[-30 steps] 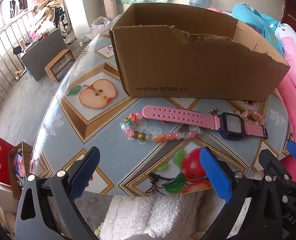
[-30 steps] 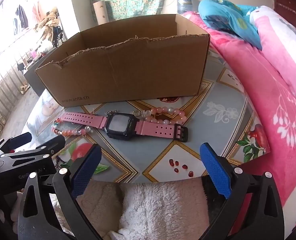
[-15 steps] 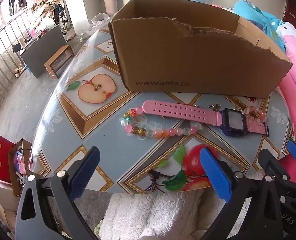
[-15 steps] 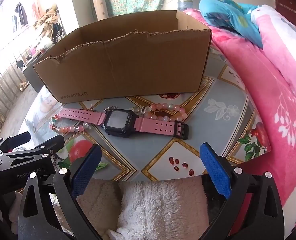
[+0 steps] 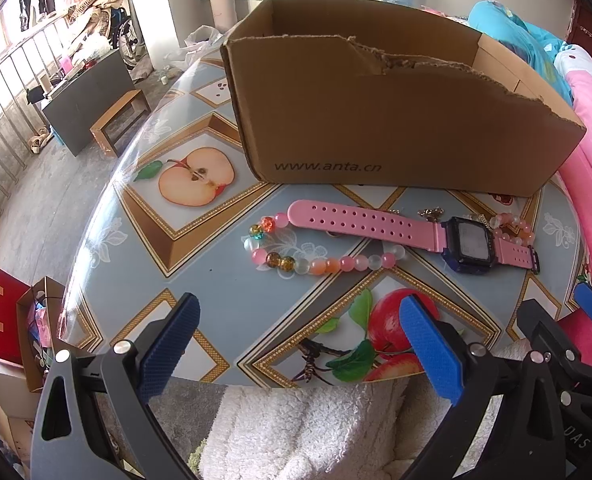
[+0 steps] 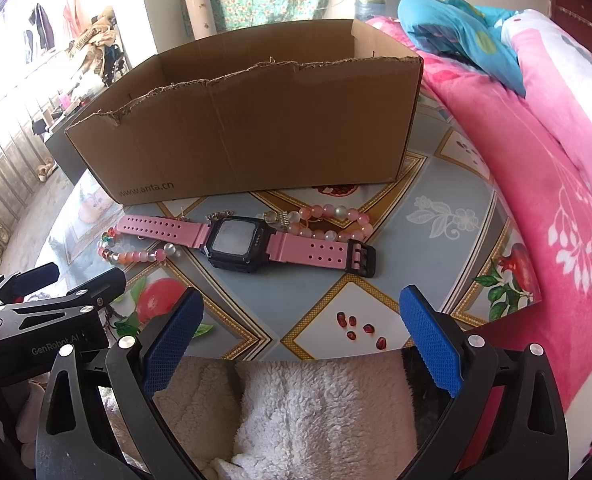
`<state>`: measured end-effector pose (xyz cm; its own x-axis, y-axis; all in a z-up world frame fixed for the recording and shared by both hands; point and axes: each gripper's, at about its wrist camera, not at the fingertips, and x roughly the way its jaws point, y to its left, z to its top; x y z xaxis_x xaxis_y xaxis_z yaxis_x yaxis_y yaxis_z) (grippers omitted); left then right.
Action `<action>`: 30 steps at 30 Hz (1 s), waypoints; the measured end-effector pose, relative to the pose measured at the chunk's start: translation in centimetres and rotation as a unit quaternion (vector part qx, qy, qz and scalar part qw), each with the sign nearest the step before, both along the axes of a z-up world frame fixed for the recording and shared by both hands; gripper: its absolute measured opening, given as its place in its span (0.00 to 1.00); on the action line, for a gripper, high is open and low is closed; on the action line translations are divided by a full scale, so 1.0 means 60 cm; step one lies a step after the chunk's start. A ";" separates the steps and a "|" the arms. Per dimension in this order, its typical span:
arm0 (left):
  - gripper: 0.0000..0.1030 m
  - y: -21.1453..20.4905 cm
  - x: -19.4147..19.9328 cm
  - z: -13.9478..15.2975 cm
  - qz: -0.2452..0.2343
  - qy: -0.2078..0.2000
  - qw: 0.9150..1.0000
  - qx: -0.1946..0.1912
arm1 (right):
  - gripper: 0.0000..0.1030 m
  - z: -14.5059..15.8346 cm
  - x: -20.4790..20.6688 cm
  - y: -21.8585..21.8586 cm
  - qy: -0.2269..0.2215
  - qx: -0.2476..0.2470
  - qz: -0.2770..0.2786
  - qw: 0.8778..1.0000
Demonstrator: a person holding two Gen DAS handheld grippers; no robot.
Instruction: Organize jewelry
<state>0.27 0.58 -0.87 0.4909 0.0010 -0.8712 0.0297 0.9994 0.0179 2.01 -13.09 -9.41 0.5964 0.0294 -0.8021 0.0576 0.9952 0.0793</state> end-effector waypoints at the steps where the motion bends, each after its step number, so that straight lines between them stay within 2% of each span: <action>1: 0.96 0.000 0.000 0.000 0.000 0.000 1.000 0.000 | 0.91 0.000 0.000 0.000 0.000 0.000 0.000 1.000; 30: 0.96 0.003 0.002 0.003 0.004 0.000 1.000 0.001 | 0.91 -0.004 0.000 0.005 0.006 -0.003 0.001 1.000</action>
